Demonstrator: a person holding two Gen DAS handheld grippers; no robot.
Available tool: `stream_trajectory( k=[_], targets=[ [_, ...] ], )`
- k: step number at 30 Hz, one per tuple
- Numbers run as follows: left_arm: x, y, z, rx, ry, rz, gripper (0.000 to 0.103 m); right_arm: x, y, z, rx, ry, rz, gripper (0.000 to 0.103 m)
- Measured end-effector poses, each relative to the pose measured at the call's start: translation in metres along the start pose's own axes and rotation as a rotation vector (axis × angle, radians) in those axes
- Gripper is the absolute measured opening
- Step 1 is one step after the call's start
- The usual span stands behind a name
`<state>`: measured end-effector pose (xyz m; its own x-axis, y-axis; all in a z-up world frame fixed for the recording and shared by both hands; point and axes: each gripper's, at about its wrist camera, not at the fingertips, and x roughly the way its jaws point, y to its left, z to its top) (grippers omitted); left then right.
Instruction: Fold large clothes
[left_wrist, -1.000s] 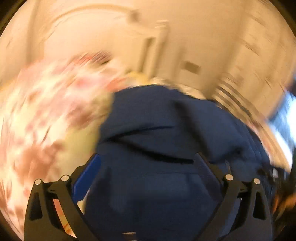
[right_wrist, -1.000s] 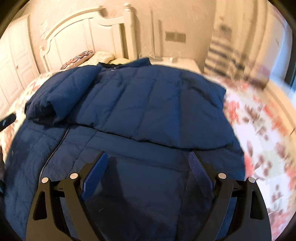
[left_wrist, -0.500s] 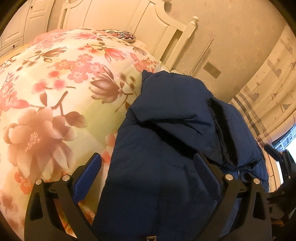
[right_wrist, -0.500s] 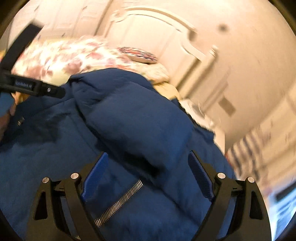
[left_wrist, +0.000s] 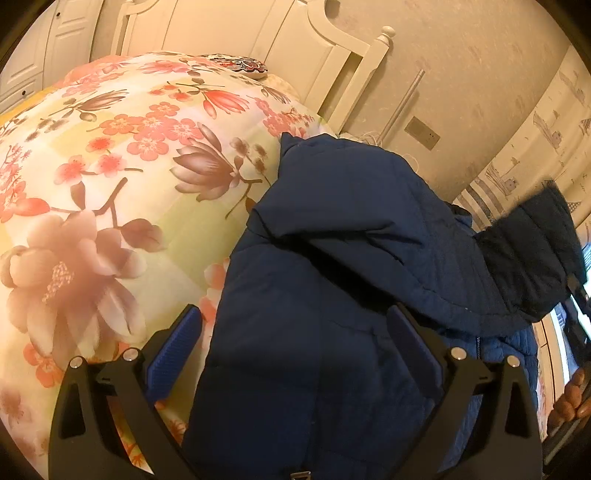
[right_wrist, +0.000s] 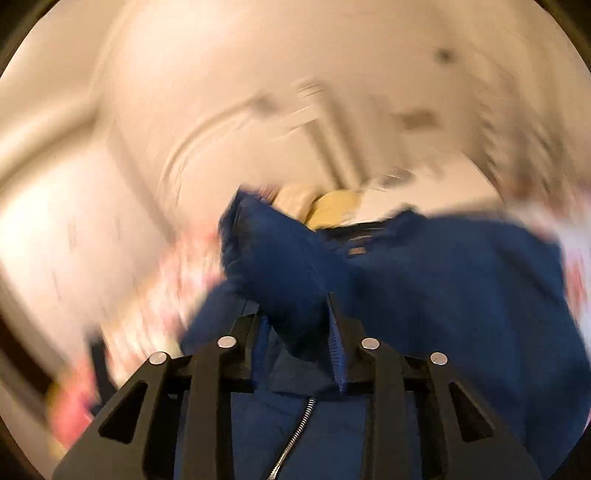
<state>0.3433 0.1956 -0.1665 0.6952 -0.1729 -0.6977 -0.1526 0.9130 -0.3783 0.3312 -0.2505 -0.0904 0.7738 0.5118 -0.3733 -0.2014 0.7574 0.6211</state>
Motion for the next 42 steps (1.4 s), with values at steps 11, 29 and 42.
stream_trajectory(
  k=[11,29,42],
  targets=[
    [0.003,-0.003,0.000,0.012,0.012,0.000,0.100,0.009,-0.065,-0.024,0.169,0.115,-0.095,0.054],
    [0.004,0.000,0.001,0.007,0.008,-0.008,0.100,-0.015,-0.056,-0.036,-0.004,0.197,-0.243,0.018],
    [0.003,0.001,0.000,0.011,0.010,-0.006,0.100,-0.020,0.035,-0.004,-0.444,-0.036,-0.437,0.047]
  ],
)
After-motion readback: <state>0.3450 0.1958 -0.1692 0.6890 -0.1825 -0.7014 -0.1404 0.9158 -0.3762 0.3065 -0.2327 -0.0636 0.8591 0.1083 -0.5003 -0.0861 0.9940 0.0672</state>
